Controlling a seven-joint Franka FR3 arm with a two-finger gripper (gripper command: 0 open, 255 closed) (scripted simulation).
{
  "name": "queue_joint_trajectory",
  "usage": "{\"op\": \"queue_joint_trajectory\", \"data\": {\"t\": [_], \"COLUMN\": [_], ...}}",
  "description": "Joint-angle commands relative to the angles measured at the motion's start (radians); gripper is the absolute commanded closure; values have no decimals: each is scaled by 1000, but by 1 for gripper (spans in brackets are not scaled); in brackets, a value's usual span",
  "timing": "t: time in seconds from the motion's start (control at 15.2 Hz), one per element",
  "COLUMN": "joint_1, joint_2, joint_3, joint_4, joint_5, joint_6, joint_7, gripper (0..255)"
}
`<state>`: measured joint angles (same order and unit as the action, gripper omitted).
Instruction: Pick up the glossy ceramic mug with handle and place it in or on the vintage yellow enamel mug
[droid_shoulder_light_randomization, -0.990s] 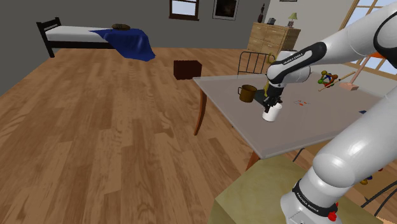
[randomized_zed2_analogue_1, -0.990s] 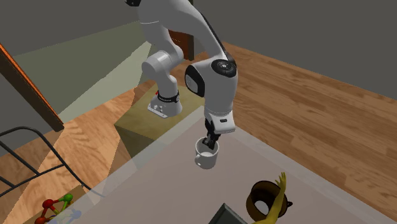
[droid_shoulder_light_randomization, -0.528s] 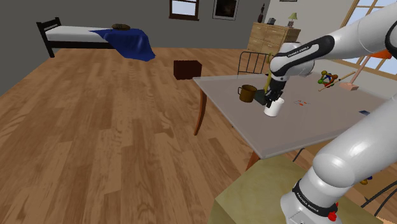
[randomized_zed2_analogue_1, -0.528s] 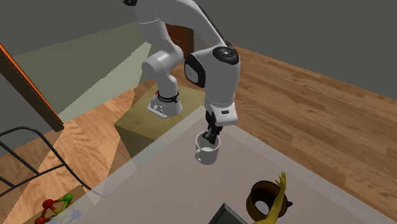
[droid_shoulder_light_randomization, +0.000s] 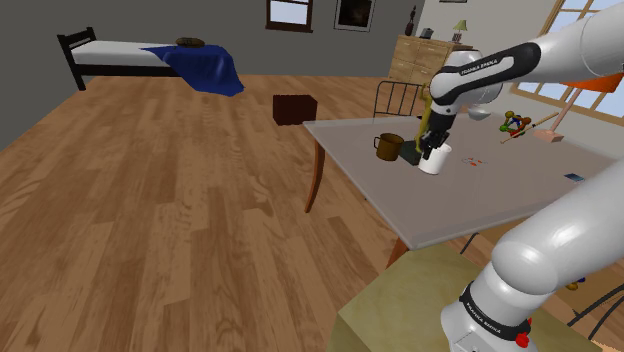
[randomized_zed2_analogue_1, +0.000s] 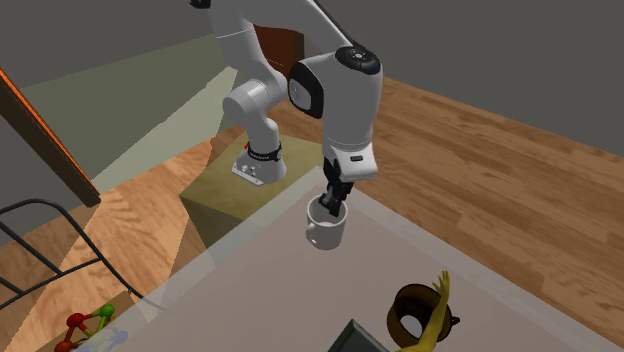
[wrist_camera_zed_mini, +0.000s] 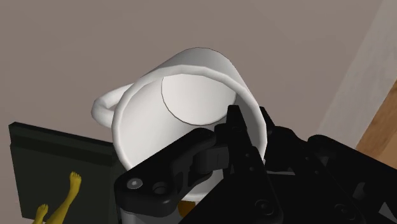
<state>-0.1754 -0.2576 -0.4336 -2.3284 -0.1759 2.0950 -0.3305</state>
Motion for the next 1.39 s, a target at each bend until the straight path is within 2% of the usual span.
{"op": "queue_joint_trajectory", "data": {"t": [0.0,0.99,1.32], "joint_1": [0,4,28], "joint_2": [-14,-62,152], "joint_3": [4,28,0], "joint_4": [16,170,387], "joint_5": [-2,-1,83], "joint_6": [-29,-229,-244], "joint_7": [2,1,-45], "gripper": [255,255,255]}}
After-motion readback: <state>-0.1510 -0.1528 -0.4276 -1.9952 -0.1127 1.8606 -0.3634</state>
